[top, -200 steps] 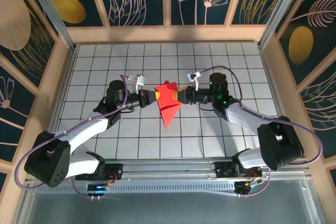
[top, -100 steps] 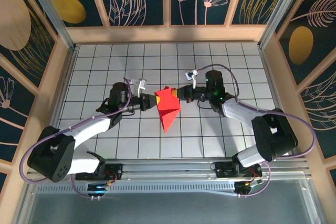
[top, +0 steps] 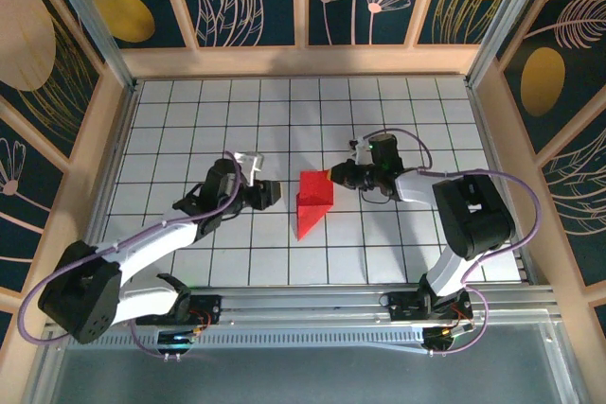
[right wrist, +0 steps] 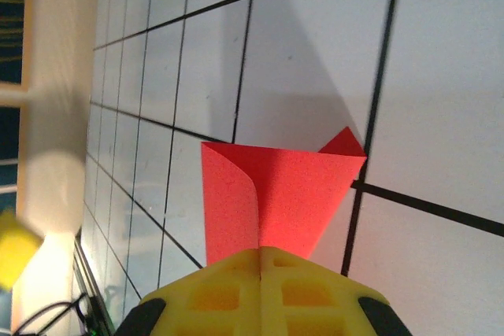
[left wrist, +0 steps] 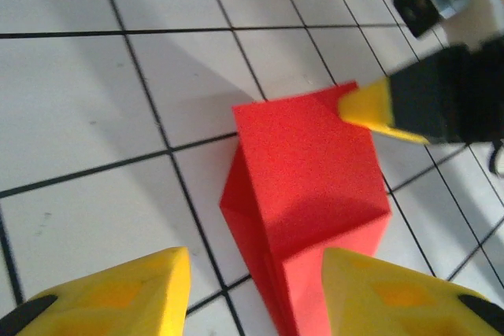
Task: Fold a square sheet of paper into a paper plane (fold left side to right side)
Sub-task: Place the paper at the center of the table, then fold the wing for the fifth time at the center of the table.
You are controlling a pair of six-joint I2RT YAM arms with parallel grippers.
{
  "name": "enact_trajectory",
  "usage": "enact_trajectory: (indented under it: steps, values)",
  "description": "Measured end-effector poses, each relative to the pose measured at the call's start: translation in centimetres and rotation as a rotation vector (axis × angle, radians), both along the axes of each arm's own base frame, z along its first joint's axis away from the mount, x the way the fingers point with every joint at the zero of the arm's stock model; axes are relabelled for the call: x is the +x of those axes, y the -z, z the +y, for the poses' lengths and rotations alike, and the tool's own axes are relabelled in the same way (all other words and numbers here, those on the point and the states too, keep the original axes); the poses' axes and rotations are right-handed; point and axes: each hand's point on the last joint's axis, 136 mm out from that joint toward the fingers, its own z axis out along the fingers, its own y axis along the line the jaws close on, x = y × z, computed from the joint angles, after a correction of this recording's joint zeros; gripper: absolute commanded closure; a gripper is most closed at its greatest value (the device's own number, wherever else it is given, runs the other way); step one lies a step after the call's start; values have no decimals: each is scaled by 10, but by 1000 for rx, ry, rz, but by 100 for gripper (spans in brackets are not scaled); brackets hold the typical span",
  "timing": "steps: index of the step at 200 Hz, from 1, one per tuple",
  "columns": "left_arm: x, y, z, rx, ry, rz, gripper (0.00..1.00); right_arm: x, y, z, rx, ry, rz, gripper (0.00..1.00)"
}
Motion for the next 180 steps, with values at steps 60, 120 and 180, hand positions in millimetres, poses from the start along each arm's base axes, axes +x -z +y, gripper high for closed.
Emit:
enact_trajectory:
  steps: [60, 120, 180]
  values:
    - [-45, 5, -60, 182, 152, -59, 55, -2, 8, -7, -3, 77, 133, 100]
    - [-55, 39, -100, 449, 176, -110, 47, 3, 6, -6, 1, 94, 158, 100]
    - [-49, 76, -100, 682, 135, -143, 35, 3, 15, -8, -9, 102, 184, 100]
